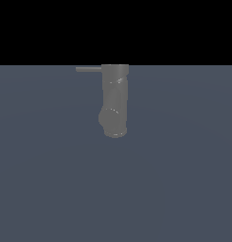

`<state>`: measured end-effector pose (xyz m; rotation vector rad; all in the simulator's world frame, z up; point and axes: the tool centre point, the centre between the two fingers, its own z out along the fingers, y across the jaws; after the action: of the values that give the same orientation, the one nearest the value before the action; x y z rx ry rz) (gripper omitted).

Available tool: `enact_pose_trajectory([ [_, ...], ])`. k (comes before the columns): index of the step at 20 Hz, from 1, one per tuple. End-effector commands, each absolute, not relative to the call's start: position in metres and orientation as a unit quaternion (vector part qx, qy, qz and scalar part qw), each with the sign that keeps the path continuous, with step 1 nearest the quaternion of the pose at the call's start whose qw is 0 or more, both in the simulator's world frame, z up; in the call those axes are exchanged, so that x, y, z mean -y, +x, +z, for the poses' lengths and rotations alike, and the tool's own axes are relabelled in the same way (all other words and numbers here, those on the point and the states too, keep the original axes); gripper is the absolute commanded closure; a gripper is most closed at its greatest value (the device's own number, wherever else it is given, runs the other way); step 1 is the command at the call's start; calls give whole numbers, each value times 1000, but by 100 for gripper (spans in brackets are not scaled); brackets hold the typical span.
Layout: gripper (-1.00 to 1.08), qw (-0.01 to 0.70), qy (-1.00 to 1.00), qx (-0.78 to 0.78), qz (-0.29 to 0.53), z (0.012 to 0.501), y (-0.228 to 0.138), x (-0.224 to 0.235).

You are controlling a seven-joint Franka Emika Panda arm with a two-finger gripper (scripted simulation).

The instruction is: Turn on the faucet by rotating a designated handle.

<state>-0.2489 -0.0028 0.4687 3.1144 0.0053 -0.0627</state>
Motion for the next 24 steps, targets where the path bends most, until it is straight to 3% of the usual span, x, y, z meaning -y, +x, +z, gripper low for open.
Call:
enact_pose_trajectory([
  [1, 108, 13, 1000, -2, -20, 469, -249, 3],
  [24, 108, -17, 998, 63, -19, 477, -228, 11],
])
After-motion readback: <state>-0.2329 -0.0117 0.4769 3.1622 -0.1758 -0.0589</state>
